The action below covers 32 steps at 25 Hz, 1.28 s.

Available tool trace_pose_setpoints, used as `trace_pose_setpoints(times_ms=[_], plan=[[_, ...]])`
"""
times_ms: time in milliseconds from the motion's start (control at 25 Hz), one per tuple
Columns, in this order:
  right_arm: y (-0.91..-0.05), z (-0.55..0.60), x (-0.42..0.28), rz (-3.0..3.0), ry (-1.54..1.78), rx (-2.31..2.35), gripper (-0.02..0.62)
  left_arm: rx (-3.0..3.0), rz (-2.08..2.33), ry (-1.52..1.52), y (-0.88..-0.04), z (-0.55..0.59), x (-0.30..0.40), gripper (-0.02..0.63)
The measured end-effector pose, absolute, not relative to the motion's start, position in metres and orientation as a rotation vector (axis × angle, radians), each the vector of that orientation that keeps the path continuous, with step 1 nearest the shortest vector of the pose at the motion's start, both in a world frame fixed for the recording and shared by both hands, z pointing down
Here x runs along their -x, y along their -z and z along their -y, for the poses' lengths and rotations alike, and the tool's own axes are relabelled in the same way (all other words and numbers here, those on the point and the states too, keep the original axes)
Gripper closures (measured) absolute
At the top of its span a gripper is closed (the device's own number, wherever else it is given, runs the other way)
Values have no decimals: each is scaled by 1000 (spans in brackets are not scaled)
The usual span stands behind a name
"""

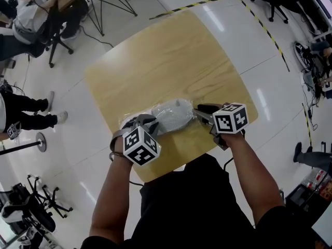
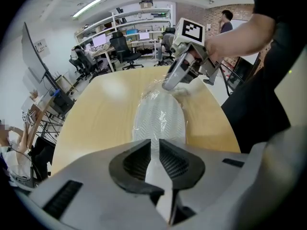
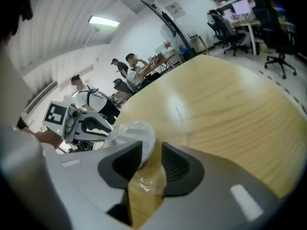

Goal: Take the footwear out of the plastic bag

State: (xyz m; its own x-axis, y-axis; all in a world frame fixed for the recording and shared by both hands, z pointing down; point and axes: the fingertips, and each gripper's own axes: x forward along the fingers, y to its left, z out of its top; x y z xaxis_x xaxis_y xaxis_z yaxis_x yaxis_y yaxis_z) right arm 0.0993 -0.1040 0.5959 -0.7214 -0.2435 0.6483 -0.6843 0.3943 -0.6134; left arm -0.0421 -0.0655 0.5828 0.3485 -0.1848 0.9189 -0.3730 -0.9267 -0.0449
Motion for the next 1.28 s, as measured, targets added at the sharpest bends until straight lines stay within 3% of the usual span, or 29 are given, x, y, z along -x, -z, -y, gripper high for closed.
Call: trace_pose_setpoints(times_ms=[320, 440, 800, 880, 1000, 1280], plan=[[-607, 100, -79, 2132, -1544, -776, 408, -2500, 564, -1606, -571, 66, 39, 552], [-606, 100, -77, 2143, -1499, -785, 488, -2486, 562, -1633, -577, 64, 45, 566], [-597, 107, -108, 2158, -1498, -904, 502, -2465, 582, -1644, -582, 66, 51, 569], [-599, 107, -117, 2153, -1504, -926, 502, -2490, 589, -1606, -578, 67, 49, 548], [-602, 105, -121, 2145, -1516, -932, 500, -2530, 600, -1530, -565, 66, 52, 461], [-602, 105, -122, 2143, -1474, -950, 499, -2359, 543, -1691, -590, 56, 126, 456]])
